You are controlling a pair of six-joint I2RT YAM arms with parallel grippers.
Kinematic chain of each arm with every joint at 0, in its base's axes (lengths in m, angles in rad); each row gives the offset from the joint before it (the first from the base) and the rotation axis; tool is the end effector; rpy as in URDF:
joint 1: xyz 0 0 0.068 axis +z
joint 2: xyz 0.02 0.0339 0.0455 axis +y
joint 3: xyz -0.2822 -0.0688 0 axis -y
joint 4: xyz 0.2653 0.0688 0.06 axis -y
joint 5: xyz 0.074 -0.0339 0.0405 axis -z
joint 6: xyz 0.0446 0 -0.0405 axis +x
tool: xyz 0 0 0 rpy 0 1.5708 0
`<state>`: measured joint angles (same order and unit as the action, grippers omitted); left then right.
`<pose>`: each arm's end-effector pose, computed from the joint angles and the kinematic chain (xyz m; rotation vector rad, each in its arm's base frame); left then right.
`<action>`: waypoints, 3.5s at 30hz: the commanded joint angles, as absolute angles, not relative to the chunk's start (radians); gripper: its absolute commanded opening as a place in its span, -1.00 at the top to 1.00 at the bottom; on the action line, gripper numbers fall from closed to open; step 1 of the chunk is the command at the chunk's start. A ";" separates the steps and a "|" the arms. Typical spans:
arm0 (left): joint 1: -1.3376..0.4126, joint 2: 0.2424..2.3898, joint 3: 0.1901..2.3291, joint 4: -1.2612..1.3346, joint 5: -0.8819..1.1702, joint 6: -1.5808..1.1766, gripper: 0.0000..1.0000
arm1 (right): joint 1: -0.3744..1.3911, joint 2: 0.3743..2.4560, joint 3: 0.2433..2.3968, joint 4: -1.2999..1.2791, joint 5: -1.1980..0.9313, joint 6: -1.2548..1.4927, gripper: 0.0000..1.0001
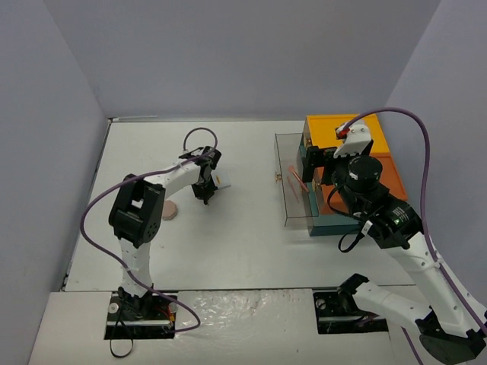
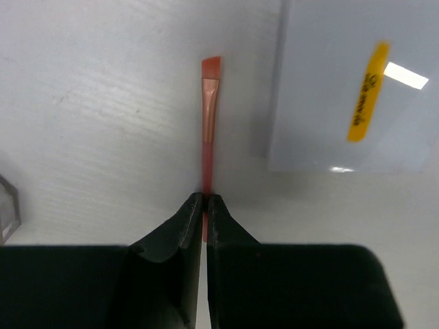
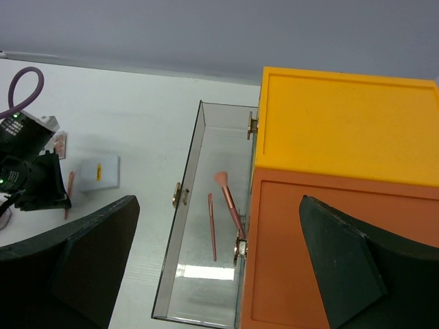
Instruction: Organize the makeup
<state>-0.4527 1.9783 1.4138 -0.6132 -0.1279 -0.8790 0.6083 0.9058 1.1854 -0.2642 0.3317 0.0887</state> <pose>0.3922 -0.1844 0.1721 -0.6155 2.6782 -0.1996 0.1728 0.1026 0.4682 -0.1428 1.5571 0.2921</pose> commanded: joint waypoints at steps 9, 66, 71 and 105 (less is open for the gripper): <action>-0.535 1.698 1.459 -0.469 0.039 -0.868 1.00 | 0.603 0.944 1.209 -0.183 0.317 0.094 -1.00; -0.196 1.005 1.027 -0.533 -0.320 -0.400 -0.94 | 0.695 1.725 1.442 -0.184 0.273 0.333 -1.00; -0.182 0.935 0.957 -0.495 -0.372 -0.335 -0.94 | 0.632 1.749 1.415 -0.197 0.363 0.377 -1.00; -0.172 0.948 0.919 -0.422 -0.419 -0.310 -0.94 | 0.627 1.722 1.369 -0.266 0.487 0.205 -1.00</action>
<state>-0.1806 0.9482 0.8906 -0.4807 -0.3971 -0.3252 0.5517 1.7688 1.3387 -0.2670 0.5111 0.2888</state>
